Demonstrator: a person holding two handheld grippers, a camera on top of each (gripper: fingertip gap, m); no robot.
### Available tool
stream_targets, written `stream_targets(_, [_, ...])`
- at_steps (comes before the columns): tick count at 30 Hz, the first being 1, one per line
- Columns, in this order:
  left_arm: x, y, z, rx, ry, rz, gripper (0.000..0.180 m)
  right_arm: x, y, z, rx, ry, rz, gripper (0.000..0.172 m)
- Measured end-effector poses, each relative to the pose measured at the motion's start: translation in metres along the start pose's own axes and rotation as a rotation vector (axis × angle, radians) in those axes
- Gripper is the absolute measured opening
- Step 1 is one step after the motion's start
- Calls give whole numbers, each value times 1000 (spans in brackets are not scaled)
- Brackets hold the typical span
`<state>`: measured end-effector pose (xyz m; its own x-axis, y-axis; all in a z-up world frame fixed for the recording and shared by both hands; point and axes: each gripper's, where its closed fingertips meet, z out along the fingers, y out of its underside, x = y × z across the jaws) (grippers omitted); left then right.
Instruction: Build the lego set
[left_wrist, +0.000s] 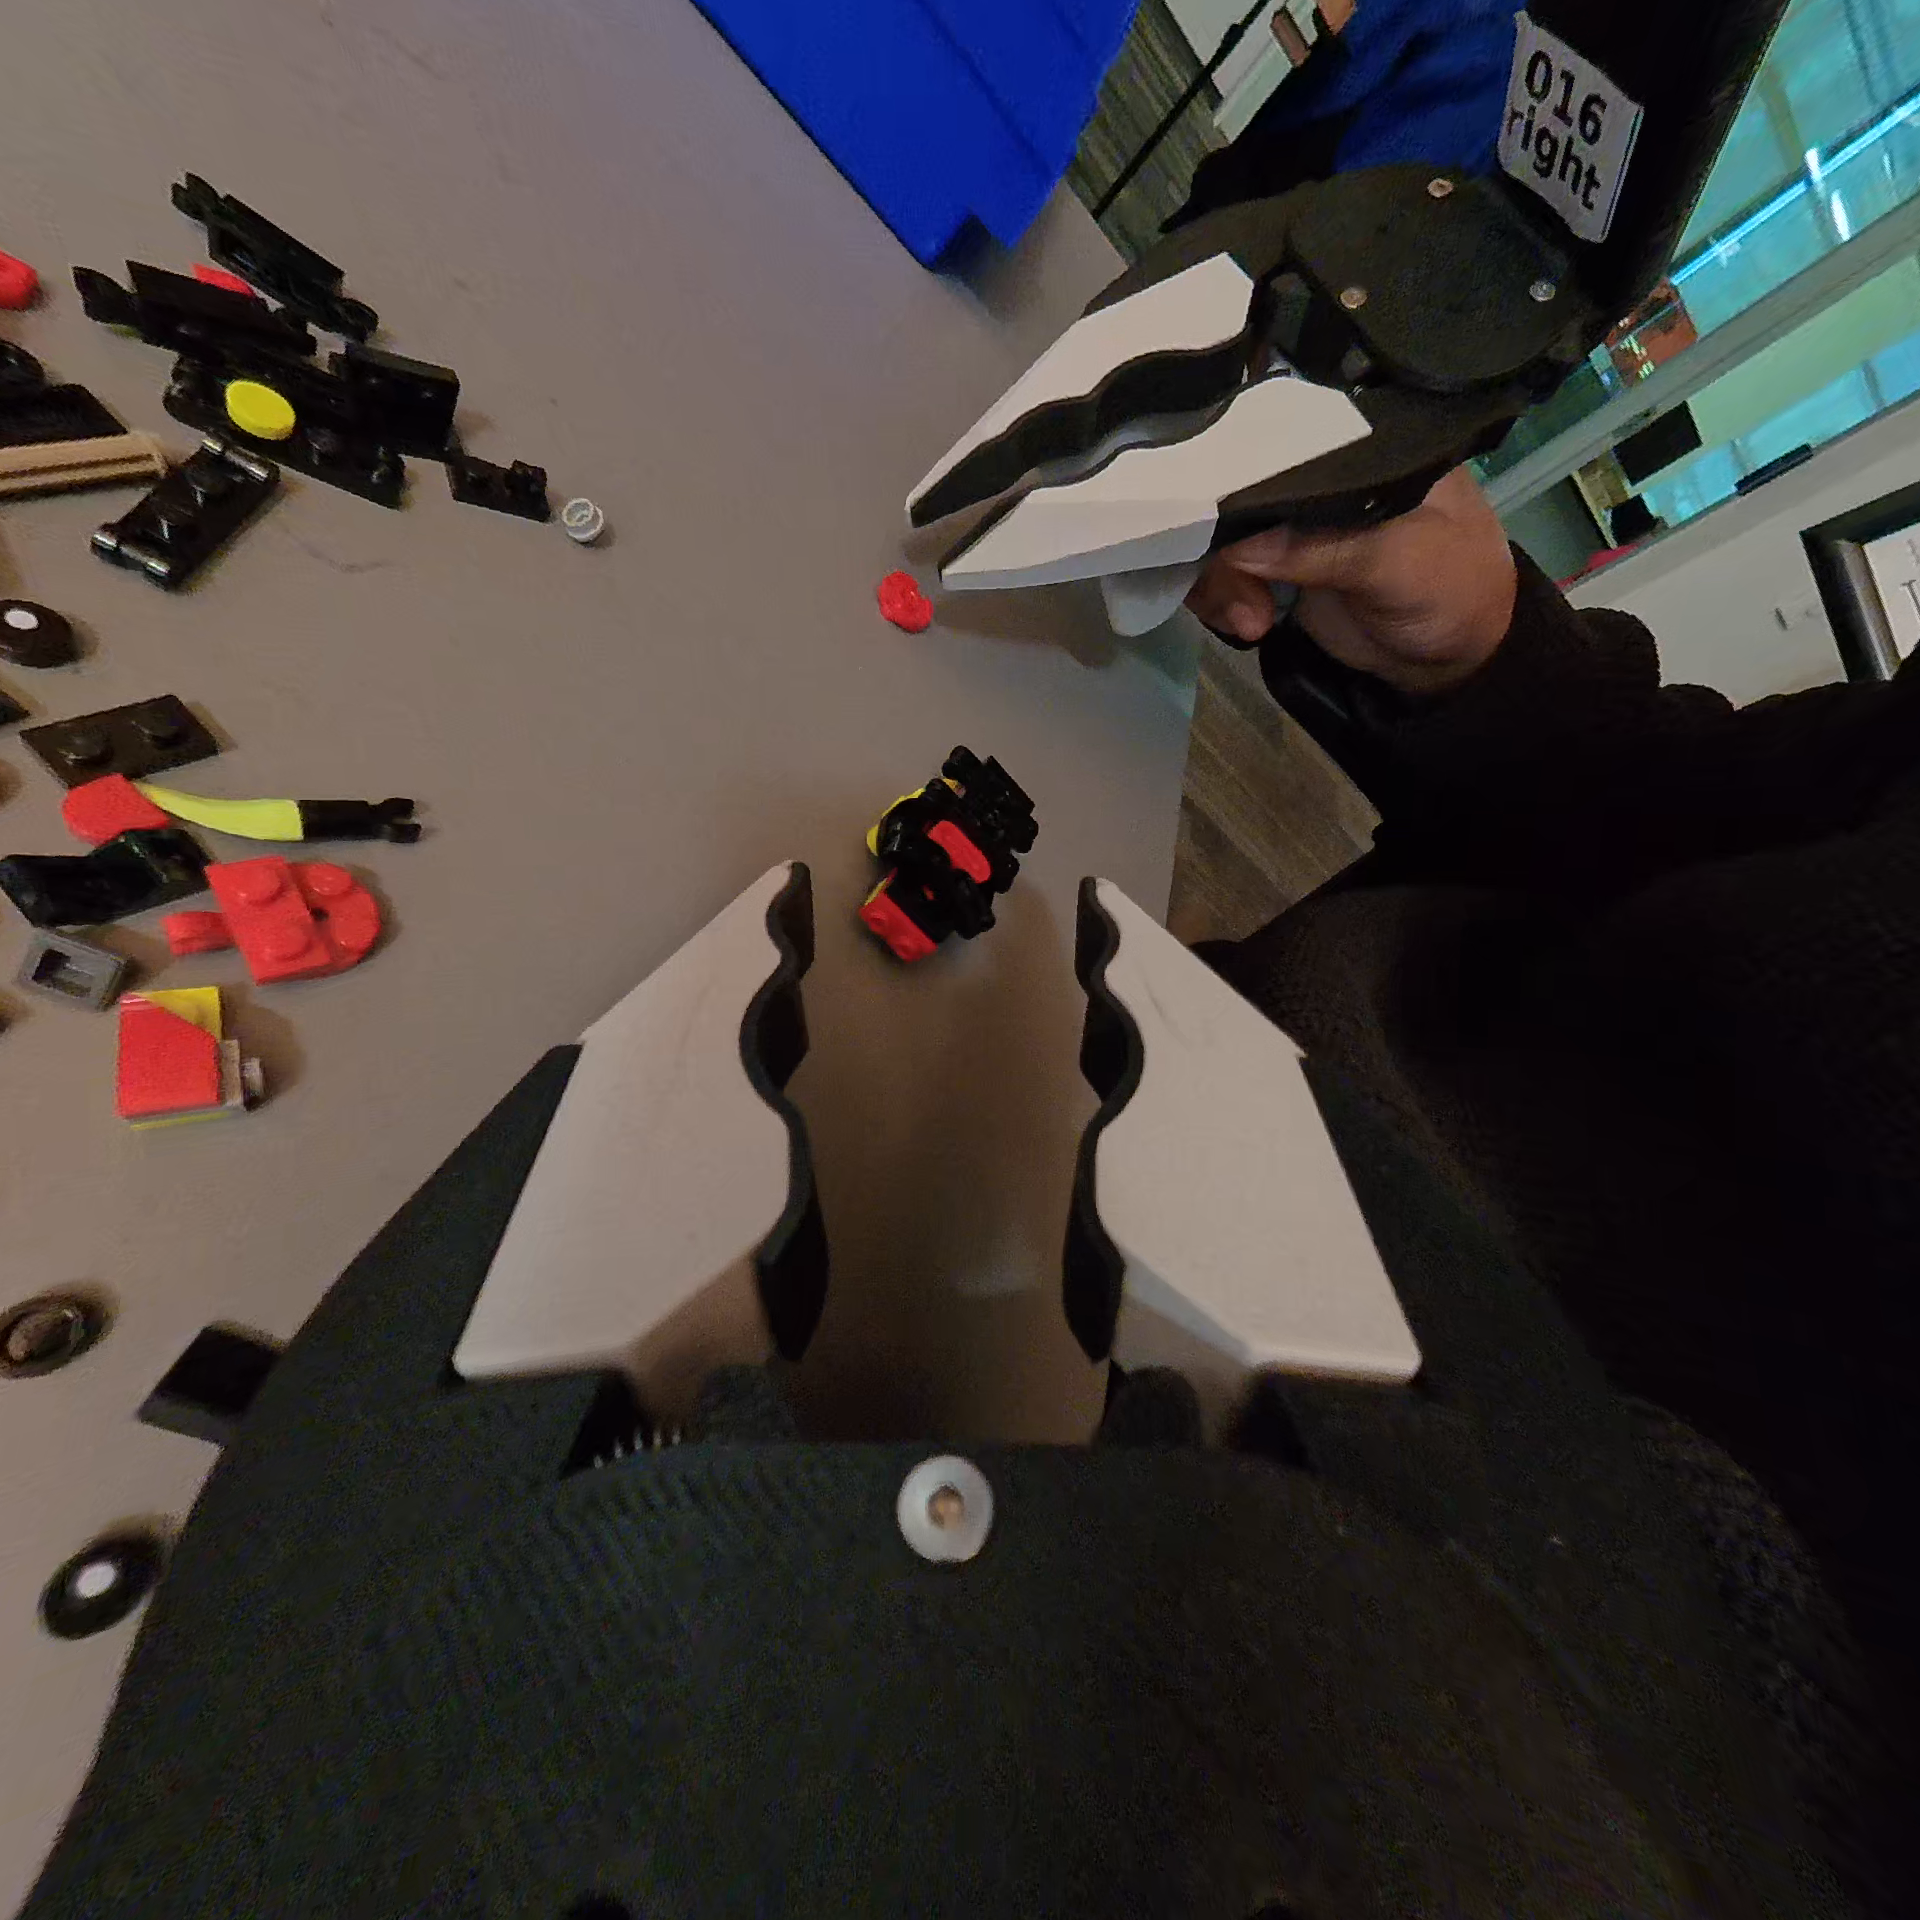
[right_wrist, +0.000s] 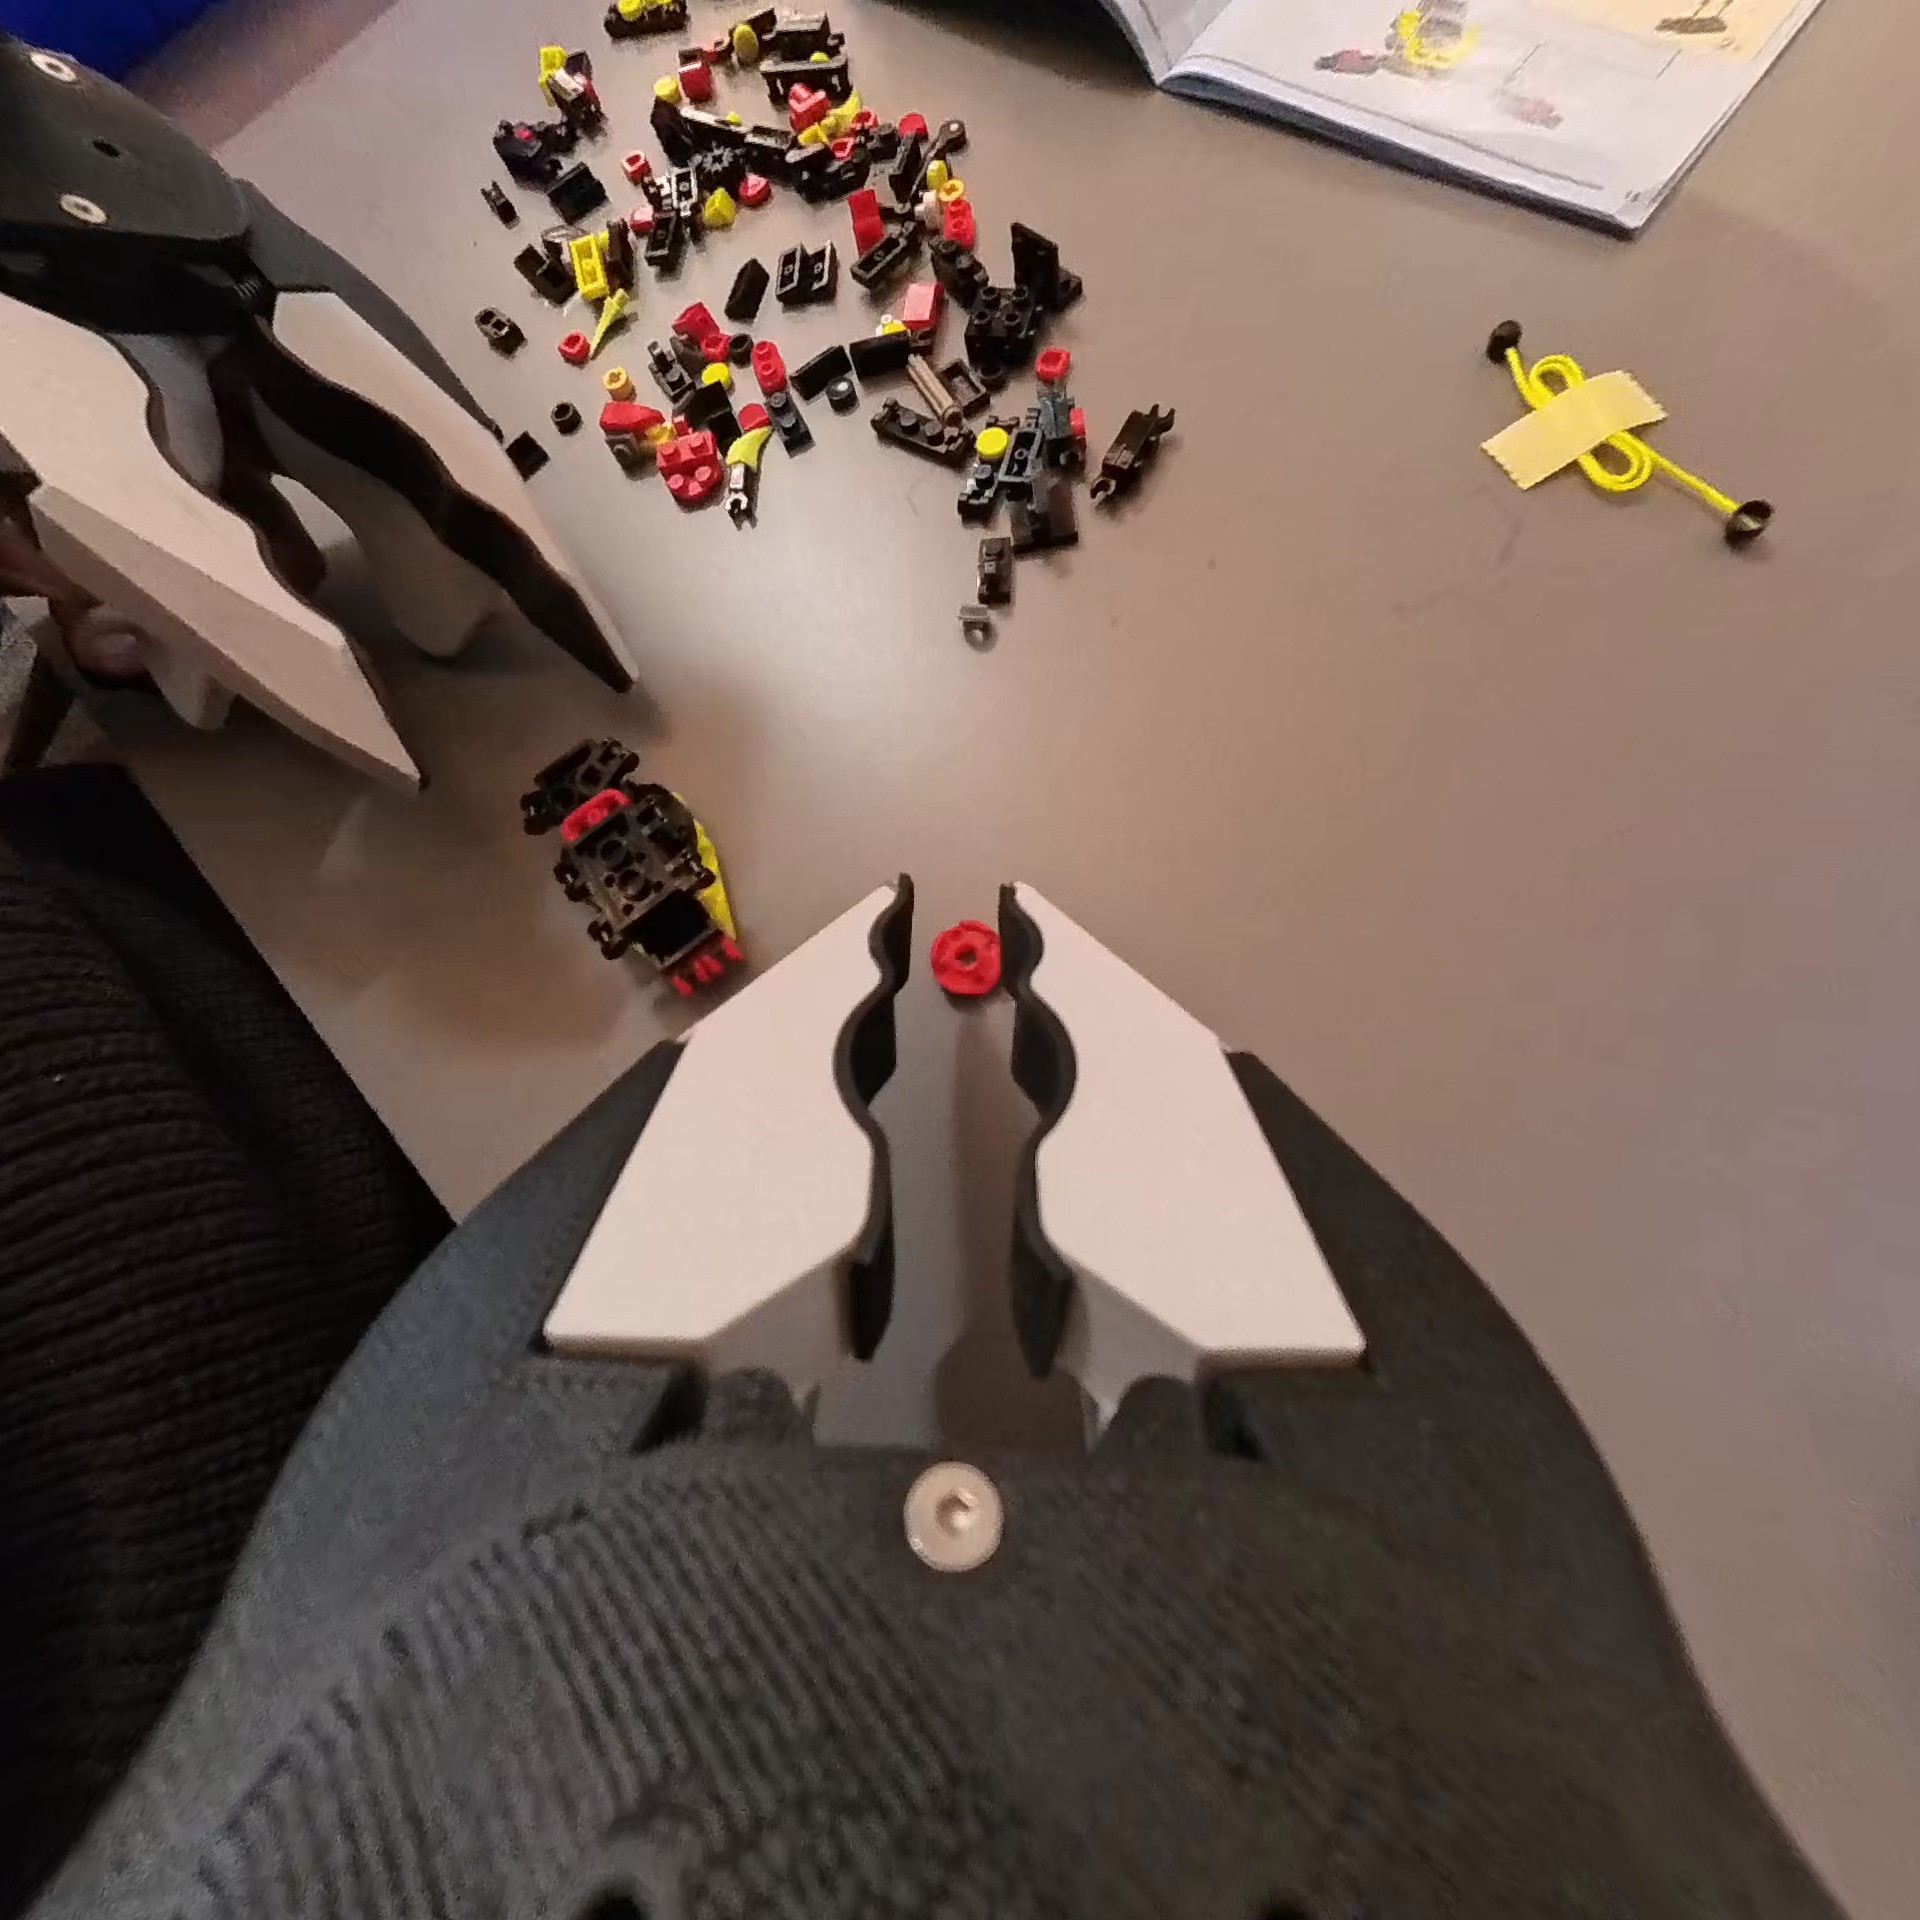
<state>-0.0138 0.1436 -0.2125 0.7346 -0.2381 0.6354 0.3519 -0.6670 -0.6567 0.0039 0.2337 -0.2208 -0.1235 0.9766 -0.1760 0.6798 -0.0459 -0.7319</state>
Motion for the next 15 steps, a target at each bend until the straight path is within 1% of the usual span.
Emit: stream_targets(15, [-2,1,1,-5,0,-11,49,6,2,2,-19,35,-3,15])
